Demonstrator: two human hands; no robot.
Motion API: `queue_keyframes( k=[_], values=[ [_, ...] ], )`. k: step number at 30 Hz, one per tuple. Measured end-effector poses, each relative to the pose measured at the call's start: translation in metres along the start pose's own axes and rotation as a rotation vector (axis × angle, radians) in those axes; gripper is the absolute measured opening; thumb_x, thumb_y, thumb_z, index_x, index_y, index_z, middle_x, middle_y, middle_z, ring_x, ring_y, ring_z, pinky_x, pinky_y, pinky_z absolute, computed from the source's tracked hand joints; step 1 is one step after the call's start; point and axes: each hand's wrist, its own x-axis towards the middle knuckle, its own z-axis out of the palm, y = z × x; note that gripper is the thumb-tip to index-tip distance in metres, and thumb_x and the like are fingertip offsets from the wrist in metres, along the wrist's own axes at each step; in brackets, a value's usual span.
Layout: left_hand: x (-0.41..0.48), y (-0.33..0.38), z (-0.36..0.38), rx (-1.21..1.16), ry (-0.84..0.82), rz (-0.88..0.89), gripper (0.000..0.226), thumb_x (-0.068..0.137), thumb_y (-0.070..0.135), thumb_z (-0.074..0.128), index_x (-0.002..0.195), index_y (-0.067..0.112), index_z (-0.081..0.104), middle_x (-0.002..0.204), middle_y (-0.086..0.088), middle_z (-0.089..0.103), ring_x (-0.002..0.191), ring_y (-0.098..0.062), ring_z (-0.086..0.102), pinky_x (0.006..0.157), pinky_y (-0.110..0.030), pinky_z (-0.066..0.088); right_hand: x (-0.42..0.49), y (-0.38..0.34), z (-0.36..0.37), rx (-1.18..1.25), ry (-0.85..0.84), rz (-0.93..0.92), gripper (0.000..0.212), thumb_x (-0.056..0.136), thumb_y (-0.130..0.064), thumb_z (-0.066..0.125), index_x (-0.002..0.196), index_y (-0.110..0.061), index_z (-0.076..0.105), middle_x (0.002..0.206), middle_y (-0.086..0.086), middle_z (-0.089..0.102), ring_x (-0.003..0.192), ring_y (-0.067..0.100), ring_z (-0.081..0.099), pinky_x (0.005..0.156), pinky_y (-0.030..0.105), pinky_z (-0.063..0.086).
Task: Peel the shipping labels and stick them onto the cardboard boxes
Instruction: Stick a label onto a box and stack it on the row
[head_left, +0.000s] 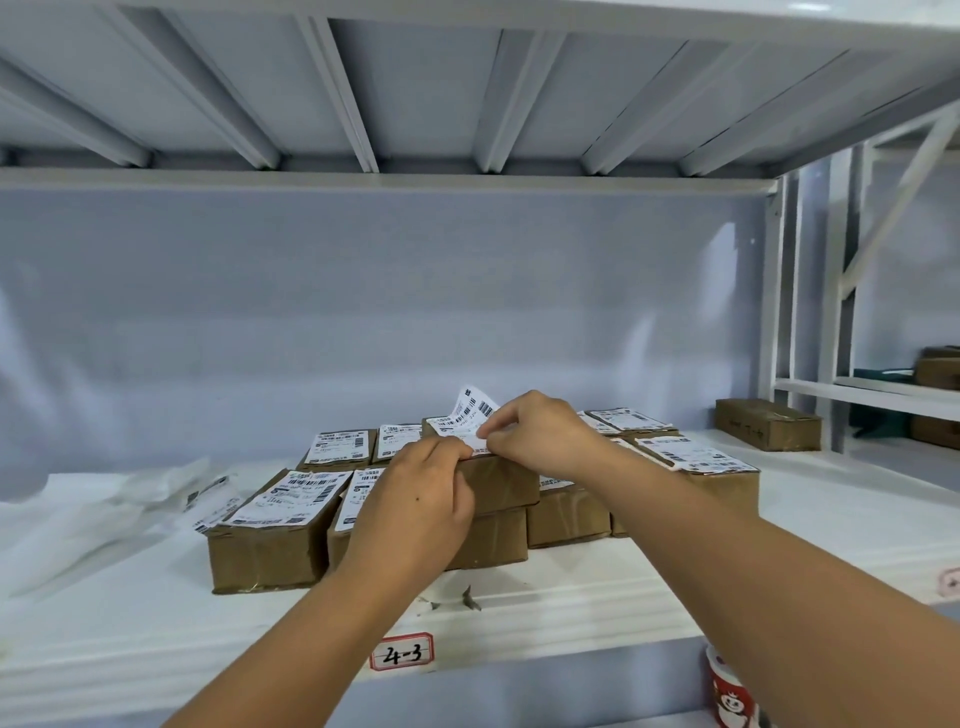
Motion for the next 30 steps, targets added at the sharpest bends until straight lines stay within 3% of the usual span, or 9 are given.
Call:
queue_keyframes(
  k=[4, 9, 14, 18, 20, 22, 24, 27, 30],
  values=[
    [0.0, 0.002, -0.002, -0.007, 0.005, -0.014, 0.022, 0.09, 0.012, 0.051, 0.109, 0.013, 0.06, 0.105, -0.004, 0.06, 0.098, -0.019, 0.053, 0.076, -0.022, 0.035, 0.002, 0.011, 0.005, 0.143, 0.002, 0.009, 0.022, 0.088, -0.022, 0.056, 0.097, -0.022, 0.076, 0.091, -0.007, 0.066, 0.066, 0.003, 0.052, 0.058, 0.02, 0.04],
    [-0.001, 0.002, -0.004, -0.066, 0.015, -0.032, 0.013, 0.09, 0.018, 0.053, 0.1, 0.013, 0.059, 0.1, 0.0, 0.06, 0.096, -0.016, 0.051, 0.078, -0.025, 0.038, -0.002, 0.027, 0.009, 0.504, -0.088, 0.082, 0.023, 0.089, -0.019, 0.059, 0.104, -0.026, 0.074, 0.104, -0.014, 0.07, 0.081, -0.003, 0.06, 0.056, 0.006, 0.042],
    [0.014, -0.001, -0.01, -0.174, -0.004, -0.083, 0.02, 0.093, 0.024, 0.051, 0.078, 0.011, 0.058, 0.078, -0.002, 0.061, 0.074, -0.016, 0.052, 0.063, -0.025, 0.034, -0.002, 0.035, 0.016, 0.575, -0.047, 0.051, 0.026, 0.092, -0.016, 0.056, 0.112, -0.02, 0.071, 0.115, -0.01, 0.065, 0.1, -0.002, 0.058, 0.073, 0.0, 0.041],
    [0.041, -0.009, -0.016, -0.251, -0.237, -0.165, 0.029, 0.095, 0.035, 0.046, 0.084, 0.022, 0.07, 0.074, -0.005, 0.067, 0.049, -0.005, 0.047, 0.048, -0.017, 0.031, -0.002, 0.038, 0.017, 0.601, -0.047, 0.064, 0.031, 0.092, -0.019, 0.055, 0.121, -0.022, 0.066, 0.118, -0.012, 0.06, 0.108, 0.001, 0.054, 0.079, 0.004, 0.039],
    [0.051, -0.015, -0.017, -0.234, -0.399, -0.168, 0.029, 0.097, 0.038, 0.043, 0.097, 0.03, 0.071, 0.087, 0.003, 0.069, 0.061, 0.005, 0.054, 0.06, -0.019, 0.041, -0.001, 0.038, 0.018, 0.604, -0.047, 0.067, 0.031, 0.091, -0.02, 0.057, 0.121, -0.023, 0.066, 0.118, -0.012, 0.06, 0.11, 0.001, 0.054, 0.082, 0.008, 0.039],
    [0.061, -0.023, -0.014, -0.251, -0.482, -0.207, 0.028, 0.096, 0.04, 0.045, 0.101, 0.033, 0.071, 0.104, 0.001, 0.07, 0.092, -0.013, 0.063, 0.082, -0.032, 0.047, -0.001, 0.037, 0.017, 0.593, -0.055, 0.073, 0.032, 0.09, -0.022, 0.058, 0.121, -0.024, 0.065, 0.117, -0.014, 0.06, 0.111, 0.002, 0.054, 0.082, 0.009, 0.039],
    [0.068, -0.032, -0.012, -0.278, -0.535, -0.246, 0.024, 0.093, 0.042, 0.05, 0.099, 0.035, 0.072, 0.106, 0.002, 0.07, 0.101, -0.021, 0.062, 0.091, -0.039, 0.046, -0.001, 0.037, 0.017, 0.593, -0.062, 0.079, 0.032, 0.09, -0.023, 0.059, 0.121, -0.025, 0.065, 0.116, -0.016, 0.06, 0.111, 0.001, 0.053, 0.081, 0.008, 0.039],
    [0.078, -0.039, -0.009, -0.249, -0.635, -0.249, 0.027, 0.093, 0.042, 0.05, 0.094, 0.025, 0.072, 0.093, 0.012, 0.061, 0.088, -0.011, 0.054, 0.083, -0.03, 0.041, -0.001, 0.038, 0.019, 0.612, -0.063, 0.082, 0.031, 0.089, -0.025, 0.059, 0.12, -0.029, 0.066, 0.119, -0.015, 0.061, 0.108, -0.001, 0.055, 0.081, 0.012, 0.04],
    [0.088, -0.031, -0.006, -0.019, -0.772, -0.177, 0.026, 0.098, 0.037, 0.037, 0.095, 0.023, 0.058, 0.097, 0.0, 0.051, 0.087, -0.014, 0.042, 0.078, -0.03, 0.032, -0.002, 0.039, 0.02, 0.618, -0.07, 0.08, 0.033, 0.09, -0.025, 0.058, 0.123, -0.03, 0.062, 0.123, -0.013, 0.059, 0.107, -0.001, 0.054, 0.081, 0.013, 0.041]
  ],
)
